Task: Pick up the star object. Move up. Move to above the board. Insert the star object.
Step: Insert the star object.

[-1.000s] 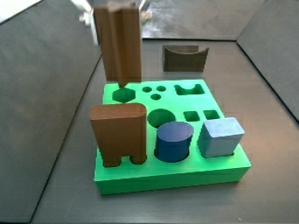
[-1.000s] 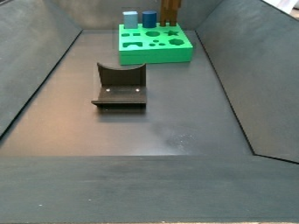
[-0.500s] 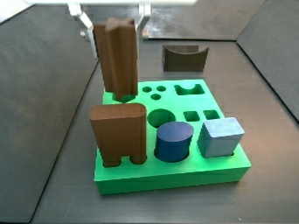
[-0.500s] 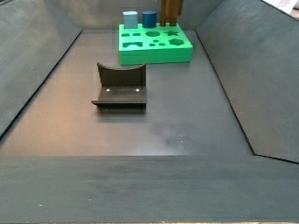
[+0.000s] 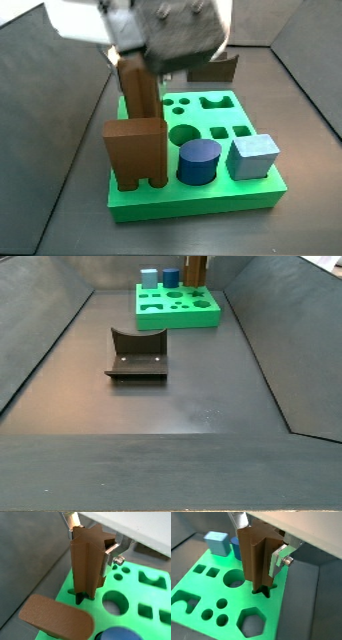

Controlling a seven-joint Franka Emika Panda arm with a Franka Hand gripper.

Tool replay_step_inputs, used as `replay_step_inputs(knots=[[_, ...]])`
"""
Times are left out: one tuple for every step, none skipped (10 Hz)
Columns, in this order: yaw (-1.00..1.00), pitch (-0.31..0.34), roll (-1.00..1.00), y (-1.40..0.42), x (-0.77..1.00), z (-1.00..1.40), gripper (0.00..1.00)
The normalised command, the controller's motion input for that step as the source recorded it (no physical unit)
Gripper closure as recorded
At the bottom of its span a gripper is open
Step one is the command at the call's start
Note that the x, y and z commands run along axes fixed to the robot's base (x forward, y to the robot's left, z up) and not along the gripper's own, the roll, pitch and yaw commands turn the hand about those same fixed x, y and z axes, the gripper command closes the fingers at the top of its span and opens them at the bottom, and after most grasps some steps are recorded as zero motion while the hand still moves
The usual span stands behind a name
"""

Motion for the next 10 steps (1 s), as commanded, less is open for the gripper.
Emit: replay_step_inputs(knots=[[0.0, 0.0, 0.0, 0.0, 0.0, -0.02, 1.0], [-0.48, -0.126, 0.18, -0.11, -0.02, -0.39, 1.0], [-0.9, -0.13, 0.21, 0.0, 0.01, -0.51, 1.0], [-0.82, -0.079, 0.19, -0.03, 0.0, -0.4, 1.0], [0.0, 0.0, 0.01, 0.0, 0.0, 0.0, 1.0], [0.0, -0.019, 0.01, -0.06, 0.0, -0.1, 1.0], [-0.65, -0.051, 0.09, -0.12, -0.27, -0.45, 1.0], [-0.85, -0.02, 0.06, 0.0, -0.18, -0.47, 1.0], [-0.39, -0.069, 0.01, -0.06, -0.12, -0.14, 1.0], [0.0, -0.073, 0.01, -0.08, 0.0, -0.21, 1.0]])
